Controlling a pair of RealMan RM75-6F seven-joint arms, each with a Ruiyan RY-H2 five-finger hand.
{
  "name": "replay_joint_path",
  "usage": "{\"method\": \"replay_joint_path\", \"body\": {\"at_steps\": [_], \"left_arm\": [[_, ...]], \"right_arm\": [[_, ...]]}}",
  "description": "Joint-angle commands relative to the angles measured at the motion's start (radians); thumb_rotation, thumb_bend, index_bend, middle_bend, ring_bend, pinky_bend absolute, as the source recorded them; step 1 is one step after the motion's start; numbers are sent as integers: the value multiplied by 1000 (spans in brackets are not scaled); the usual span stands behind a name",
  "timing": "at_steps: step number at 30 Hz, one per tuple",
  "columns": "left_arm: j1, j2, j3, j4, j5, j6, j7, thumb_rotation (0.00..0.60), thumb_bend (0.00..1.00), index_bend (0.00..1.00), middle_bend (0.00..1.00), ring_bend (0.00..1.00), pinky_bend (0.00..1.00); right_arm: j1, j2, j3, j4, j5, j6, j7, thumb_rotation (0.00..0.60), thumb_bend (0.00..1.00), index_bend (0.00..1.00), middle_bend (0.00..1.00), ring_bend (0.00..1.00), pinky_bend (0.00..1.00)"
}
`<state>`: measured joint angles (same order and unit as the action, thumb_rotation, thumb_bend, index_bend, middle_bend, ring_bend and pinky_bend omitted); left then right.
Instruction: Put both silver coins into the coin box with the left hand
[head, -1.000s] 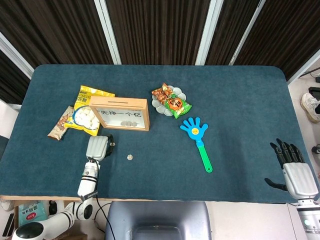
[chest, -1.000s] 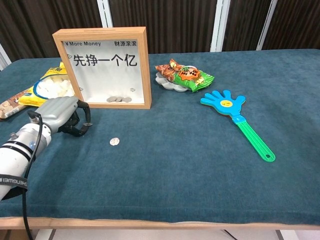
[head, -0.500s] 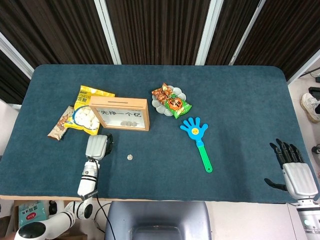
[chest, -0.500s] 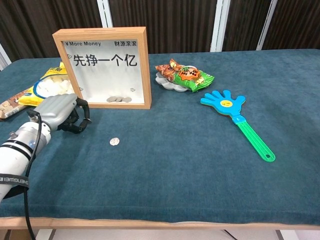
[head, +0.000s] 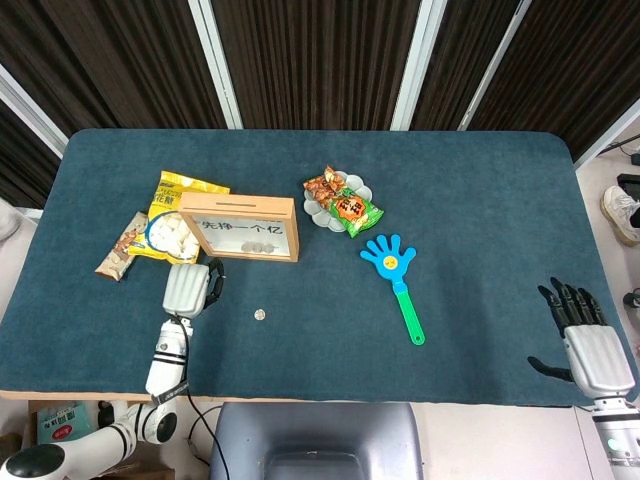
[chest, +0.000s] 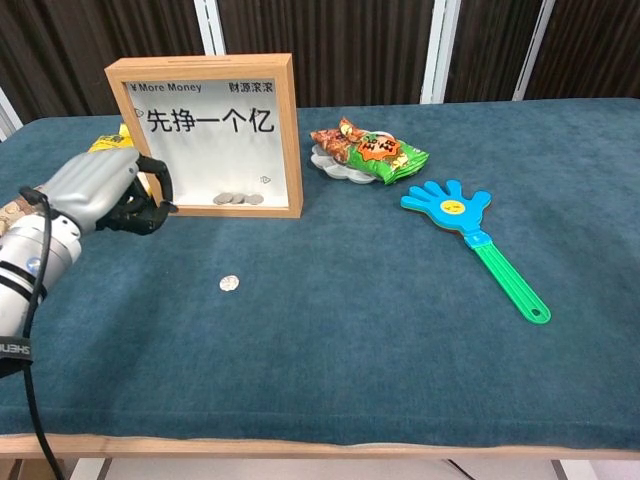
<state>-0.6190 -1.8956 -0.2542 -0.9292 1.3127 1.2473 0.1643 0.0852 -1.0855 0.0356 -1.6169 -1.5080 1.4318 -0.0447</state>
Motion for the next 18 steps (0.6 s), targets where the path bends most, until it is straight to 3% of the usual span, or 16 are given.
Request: {"method": "replay_joint_path", "body": {"at_steps": [1,5,9,13,15,18], "left_arm": [[18,182,-45,-293,3,54,127,600,460,635,1000,1000,1000],[-6,303,-99,-470,-13,33,201,600,460,634,1000,1000,1000],[-14,323,-113,-493,-19,30,224,600,460,634,1000,1000,1000],[-64,365,-182,-539,-67,9,298,600,460,633,1000,1000,1000],[-113,381,-242,-547,-139,-44,319,600,459,629,1000,1000,1000],[-157,375,-258,-514,-171,-65,351,600,459,625,1000,1000,1000]], "right_arm": [[0,1,-2,-2,-5,1,2,600,153,0,0,0,0],[0,5,-5,-1,-13,2,15,600,153,0,0,0,0],[1,6,-5,0,-14,2,20,600,152,0,0,0,0],[4,11,-2,2,-13,-1,37,600,152,0,0,0,0],[6,14,3,4,-5,-4,51,600,152,0,0,0,0],[11,16,7,7,7,-16,59,600,152,0,0,0,0]]}}
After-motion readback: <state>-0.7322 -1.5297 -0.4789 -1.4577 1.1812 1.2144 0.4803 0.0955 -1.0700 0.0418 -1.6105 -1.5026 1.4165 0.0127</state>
